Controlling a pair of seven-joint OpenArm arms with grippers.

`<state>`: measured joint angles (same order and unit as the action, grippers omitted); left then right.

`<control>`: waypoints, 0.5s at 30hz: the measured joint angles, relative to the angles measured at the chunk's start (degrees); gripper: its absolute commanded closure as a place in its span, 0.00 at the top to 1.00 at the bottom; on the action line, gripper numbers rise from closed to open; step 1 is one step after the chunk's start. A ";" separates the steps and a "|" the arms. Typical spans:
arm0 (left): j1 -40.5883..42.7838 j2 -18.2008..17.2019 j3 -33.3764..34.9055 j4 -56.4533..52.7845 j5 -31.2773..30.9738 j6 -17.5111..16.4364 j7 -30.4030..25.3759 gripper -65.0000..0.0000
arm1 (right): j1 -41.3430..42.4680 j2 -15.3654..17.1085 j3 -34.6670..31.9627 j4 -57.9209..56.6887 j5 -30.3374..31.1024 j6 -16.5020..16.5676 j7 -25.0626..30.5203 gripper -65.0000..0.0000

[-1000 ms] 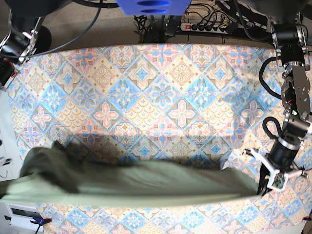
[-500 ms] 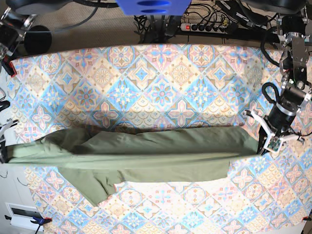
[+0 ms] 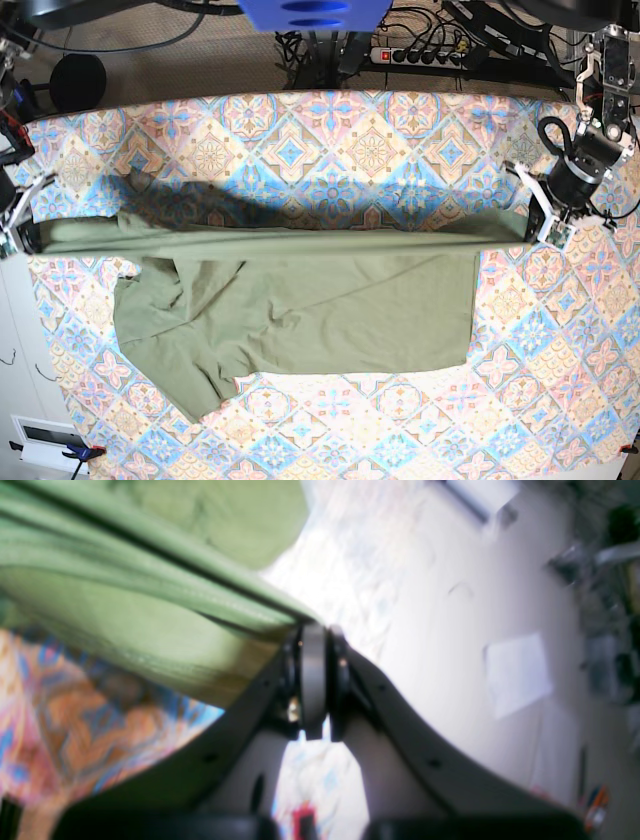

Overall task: Layout the t-shirt on the table in an organized manner, then fold the t-shirt properly
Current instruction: 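Drag the held shirt edge across the table toward the robot base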

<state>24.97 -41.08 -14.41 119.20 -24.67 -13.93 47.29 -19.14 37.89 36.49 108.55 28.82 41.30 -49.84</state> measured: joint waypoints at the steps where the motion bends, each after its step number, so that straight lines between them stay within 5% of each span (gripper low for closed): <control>1: 1.64 -0.07 0.00 0.11 0.07 -0.31 0.13 0.00 | -1.44 -0.85 1.70 0.13 0.72 0.15 -0.33 0.01; 6: 7.48 -1.44 0.35 0.13 -0.90 -0.96 0.09 0.00 | -4.26 -5.35 5.70 0.22 1.68 0.04 -4.44 0.01; 15: 14.36 -4.39 0.61 0.17 -0.46 -1.14 0.00 0.00 | -10.73 -8.55 5.75 0.26 2.12 0.04 -12.46 0.01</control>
<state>39.33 -45.47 -13.80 119.37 -25.12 -15.07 47.29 -29.87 29.34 42.24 108.81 30.94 41.34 -62.30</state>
